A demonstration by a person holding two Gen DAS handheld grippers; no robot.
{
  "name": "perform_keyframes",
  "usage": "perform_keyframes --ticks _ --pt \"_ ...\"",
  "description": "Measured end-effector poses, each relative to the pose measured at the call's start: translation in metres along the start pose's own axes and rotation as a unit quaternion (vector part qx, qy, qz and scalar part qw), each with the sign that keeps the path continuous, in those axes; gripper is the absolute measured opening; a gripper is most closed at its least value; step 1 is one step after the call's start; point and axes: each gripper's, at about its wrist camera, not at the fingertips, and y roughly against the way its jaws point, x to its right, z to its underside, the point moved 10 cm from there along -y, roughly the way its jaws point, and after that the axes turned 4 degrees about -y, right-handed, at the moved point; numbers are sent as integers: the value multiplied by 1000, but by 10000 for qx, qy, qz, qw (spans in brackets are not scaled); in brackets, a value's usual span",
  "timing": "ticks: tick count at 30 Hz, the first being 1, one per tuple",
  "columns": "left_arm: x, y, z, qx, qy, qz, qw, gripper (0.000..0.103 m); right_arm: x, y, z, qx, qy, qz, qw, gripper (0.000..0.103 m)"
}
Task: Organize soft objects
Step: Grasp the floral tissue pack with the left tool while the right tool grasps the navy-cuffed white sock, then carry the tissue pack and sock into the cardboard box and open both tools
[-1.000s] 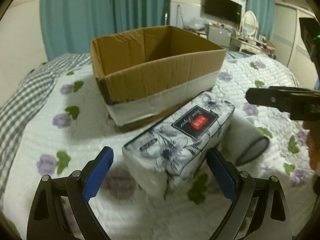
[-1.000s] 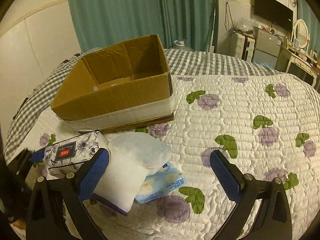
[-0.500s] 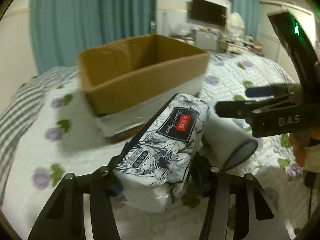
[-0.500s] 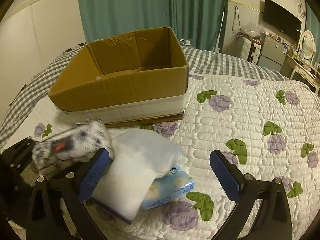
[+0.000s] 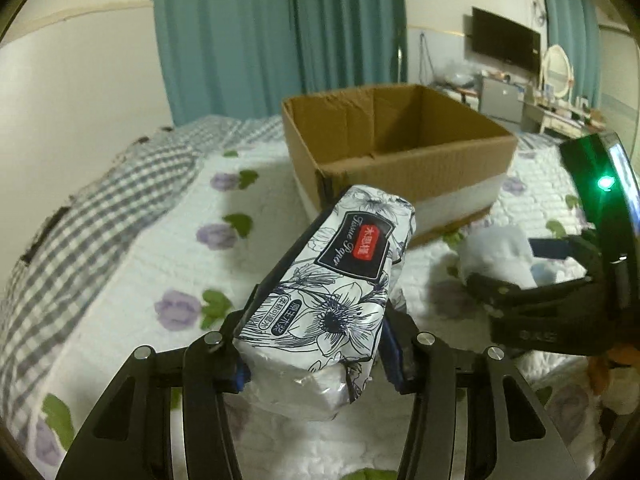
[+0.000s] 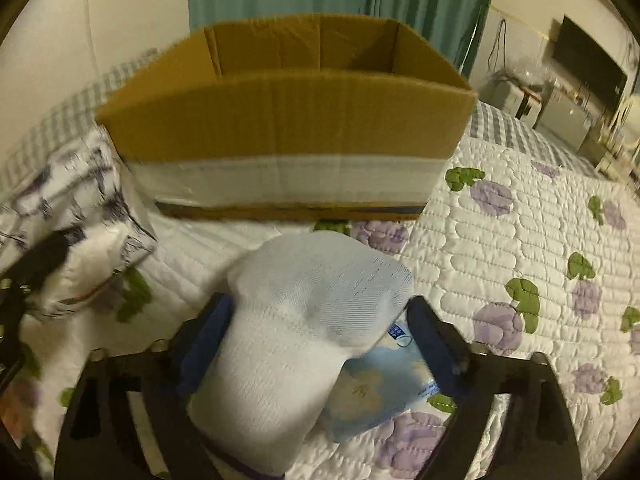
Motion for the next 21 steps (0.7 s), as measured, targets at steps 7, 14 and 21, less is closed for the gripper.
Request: perform_keyframes --ticks 7,14,21 --pt "10 15 9 -115 80 117 9998 49 2 22 4 264 -83 30 9996 53" --pt "7 54 -11 211 199 59 9996 49 -7 83 -7 752 -246 -415 9960 50" --pt "4 93 -45 664 164 -62 9976 49 -15 152 -35 1310 -261 -631 9890 50"
